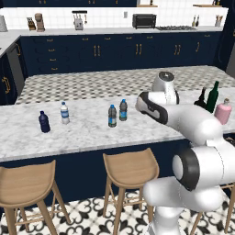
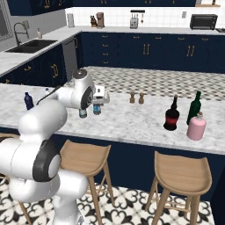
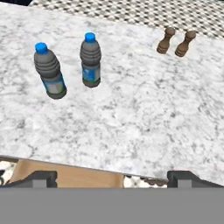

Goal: Move the plastic bottles in the middle to the plastics group, and the glass bottles in the middle to the glass group.

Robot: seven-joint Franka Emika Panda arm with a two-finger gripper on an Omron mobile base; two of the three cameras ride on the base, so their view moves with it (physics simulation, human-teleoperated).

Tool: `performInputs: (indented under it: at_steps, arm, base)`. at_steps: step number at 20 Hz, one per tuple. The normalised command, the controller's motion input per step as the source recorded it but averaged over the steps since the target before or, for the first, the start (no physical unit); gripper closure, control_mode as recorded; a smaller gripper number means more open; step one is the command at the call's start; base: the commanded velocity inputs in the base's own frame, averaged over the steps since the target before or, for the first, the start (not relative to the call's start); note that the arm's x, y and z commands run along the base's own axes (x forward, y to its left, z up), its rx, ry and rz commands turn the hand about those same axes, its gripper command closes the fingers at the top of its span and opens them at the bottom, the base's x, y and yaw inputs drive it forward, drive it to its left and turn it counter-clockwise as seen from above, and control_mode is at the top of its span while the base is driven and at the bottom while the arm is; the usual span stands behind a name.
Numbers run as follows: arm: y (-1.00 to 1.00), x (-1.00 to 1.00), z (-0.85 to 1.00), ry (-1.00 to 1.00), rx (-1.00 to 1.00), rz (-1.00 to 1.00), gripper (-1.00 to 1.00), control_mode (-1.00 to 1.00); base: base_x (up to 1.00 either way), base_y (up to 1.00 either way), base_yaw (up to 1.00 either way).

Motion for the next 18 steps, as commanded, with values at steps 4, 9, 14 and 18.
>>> performInputs:
  at_steps: [4, 9, 14, 18]
  arm:
    - [1.00, 0.04, 0.02, 0.00, 0.02, 0.00, -1.00, -1.00]
    - [1.00, 0.13, 0.00, 0.01, 0.02, 0.00, -1.00, -1.00]
    - [0.40, 0.06, -0.03, 0.02, 0.00, 0.04, -1.00, -1.00]
    - [0.00, 0.07, -0.26, 0.00, 0.05, 0.12, -1.00, -1.00]
  base:
    - [0.00, 0.00, 0.00]
    - [0.00, 0.00, 0.00]
    - [0.00, 0.00, 0.00]
    - [0.00, 0.00, 0.00]
